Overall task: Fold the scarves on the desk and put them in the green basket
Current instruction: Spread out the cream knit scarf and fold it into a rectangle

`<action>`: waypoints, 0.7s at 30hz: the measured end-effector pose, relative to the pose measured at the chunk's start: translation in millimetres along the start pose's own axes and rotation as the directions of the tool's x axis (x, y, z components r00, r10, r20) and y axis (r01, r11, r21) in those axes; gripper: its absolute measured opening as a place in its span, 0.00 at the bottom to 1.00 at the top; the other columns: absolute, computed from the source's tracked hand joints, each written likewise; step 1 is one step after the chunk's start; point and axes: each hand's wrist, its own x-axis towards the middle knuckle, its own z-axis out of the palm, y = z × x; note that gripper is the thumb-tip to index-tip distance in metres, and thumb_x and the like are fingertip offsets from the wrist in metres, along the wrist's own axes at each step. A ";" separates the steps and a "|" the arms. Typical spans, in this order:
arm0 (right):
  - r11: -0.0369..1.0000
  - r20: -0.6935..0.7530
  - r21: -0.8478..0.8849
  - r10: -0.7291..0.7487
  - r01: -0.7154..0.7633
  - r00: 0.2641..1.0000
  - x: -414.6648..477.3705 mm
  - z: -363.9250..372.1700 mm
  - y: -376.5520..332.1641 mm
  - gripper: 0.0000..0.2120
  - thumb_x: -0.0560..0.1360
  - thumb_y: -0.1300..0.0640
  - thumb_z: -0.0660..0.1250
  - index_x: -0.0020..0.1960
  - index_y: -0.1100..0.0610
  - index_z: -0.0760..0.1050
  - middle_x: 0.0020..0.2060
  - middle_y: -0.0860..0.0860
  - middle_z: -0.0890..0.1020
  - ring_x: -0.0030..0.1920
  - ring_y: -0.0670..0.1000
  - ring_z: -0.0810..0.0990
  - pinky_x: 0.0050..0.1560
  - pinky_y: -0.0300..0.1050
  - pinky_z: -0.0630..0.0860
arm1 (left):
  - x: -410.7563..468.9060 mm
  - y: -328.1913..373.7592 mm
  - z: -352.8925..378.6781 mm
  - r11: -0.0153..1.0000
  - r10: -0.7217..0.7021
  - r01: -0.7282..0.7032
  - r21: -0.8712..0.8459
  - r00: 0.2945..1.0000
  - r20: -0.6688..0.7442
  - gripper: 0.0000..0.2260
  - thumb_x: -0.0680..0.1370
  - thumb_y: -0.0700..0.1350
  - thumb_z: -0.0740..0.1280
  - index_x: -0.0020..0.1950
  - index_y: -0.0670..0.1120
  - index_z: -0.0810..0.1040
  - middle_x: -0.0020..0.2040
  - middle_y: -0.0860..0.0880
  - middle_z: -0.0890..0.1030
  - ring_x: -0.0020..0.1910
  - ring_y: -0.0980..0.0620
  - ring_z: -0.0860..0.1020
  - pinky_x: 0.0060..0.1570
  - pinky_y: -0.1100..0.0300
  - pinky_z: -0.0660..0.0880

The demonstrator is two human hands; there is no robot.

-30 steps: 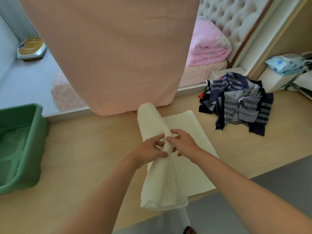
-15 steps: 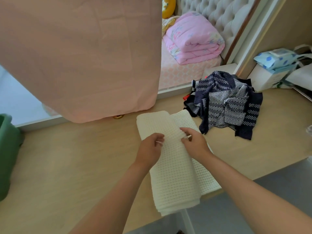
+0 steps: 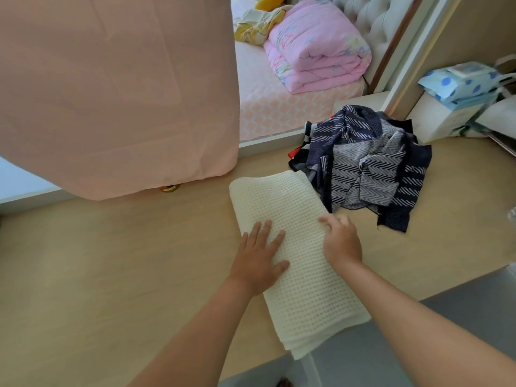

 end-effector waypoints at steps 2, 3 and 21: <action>1.000 0.194 -0.022 0.023 -0.019 0.981 -0.6 2.3 6.9 0.15 0.81 0.54 0.57 0.66 0.49 0.73 0.64 0.53 0.72 0.63 0.56 0.70 0.61 0.52 0.72 | 2.0 -1.6 2.4 0.999 -0.037 0.036 0.040 0.999 0.029 0.32 0.80 0.64 0.52 0.80 0.58 0.42 0.79 0.51 0.35 0.77 0.50 0.32 0.76 0.46 0.37; 1.000 0.237 0.002 0.026 -0.027 0.971 -2.0 2.9 6.8 0.16 0.81 0.53 0.59 0.67 0.49 0.72 0.66 0.54 0.71 0.64 0.56 0.69 0.64 0.52 0.70 | 1.1 -2.5 1.8 0.997 -0.061 0.059 0.049 0.998 0.032 0.32 0.80 0.63 0.53 0.80 0.59 0.43 0.80 0.51 0.36 0.77 0.50 0.33 0.76 0.46 0.38; 0.724 0.276 0.622 0.154 -0.298 0.949 -43.8 27.8 -57.6 0.30 0.71 0.69 0.55 0.64 0.42 0.71 0.61 0.48 0.76 0.46 0.50 0.80 0.40 0.44 0.80 | -42.5 -31.5 -21.0 0.992 -0.123 0.112 -0.049 0.905 -0.408 0.21 0.79 0.55 0.59 0.71 0.53 0.70 0.74 0.50 0.67 0.74 0.50 0.61 0.76 0.48 0.53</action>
